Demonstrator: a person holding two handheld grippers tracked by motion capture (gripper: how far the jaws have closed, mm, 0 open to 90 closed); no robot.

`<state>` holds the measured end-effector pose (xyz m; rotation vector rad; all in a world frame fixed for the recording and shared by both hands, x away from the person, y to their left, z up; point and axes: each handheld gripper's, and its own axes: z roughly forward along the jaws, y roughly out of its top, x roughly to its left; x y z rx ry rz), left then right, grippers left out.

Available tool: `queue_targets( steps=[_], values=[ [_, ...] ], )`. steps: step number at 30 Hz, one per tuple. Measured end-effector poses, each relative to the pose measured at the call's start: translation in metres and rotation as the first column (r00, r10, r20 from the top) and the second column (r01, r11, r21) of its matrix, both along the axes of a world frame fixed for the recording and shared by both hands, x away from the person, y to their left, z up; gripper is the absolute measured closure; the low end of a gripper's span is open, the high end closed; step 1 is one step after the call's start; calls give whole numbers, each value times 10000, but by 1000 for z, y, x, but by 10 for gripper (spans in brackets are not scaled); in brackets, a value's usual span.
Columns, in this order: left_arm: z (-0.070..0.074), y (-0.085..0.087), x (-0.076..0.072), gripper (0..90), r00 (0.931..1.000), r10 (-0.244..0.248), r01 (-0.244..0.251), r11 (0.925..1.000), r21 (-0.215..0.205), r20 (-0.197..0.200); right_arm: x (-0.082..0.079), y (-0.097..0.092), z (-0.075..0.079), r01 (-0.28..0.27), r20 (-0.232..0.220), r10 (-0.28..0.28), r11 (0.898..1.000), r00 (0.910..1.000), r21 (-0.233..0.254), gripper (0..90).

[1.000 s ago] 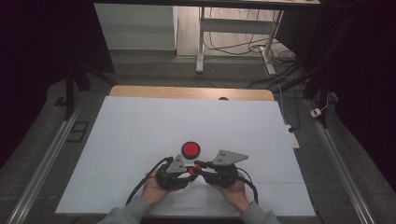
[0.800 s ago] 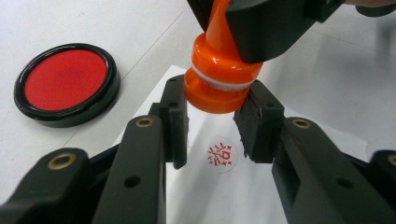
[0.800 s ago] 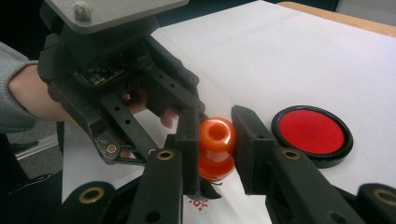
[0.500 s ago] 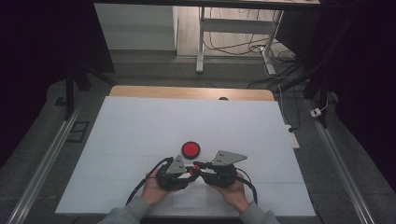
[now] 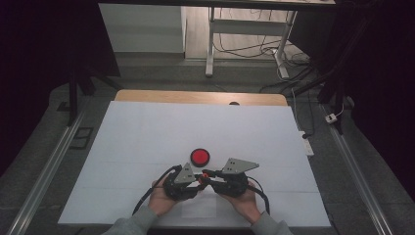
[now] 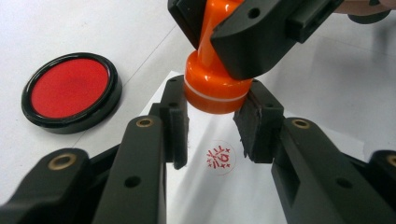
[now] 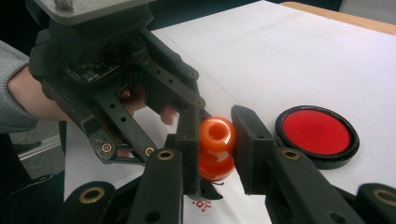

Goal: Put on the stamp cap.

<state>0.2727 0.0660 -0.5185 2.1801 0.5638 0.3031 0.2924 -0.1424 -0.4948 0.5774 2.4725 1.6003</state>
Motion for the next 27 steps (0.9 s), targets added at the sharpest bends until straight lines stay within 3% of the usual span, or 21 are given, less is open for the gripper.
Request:
queue_targets(
  steps=[20, 27],
  values=[
    [4, 0, -3, 650, 9999, 139, -138, 9998, -135, 80, -1, -2, 0, -53, -53, 55, 9994, 10000, 352, 733],
    [4, 1, -4, 650, 9999, 90, -91, 9999, 111, 97, -3, 0, -2, -58, 83, 55, 9994, 10000, 348, 735]
  ],
)
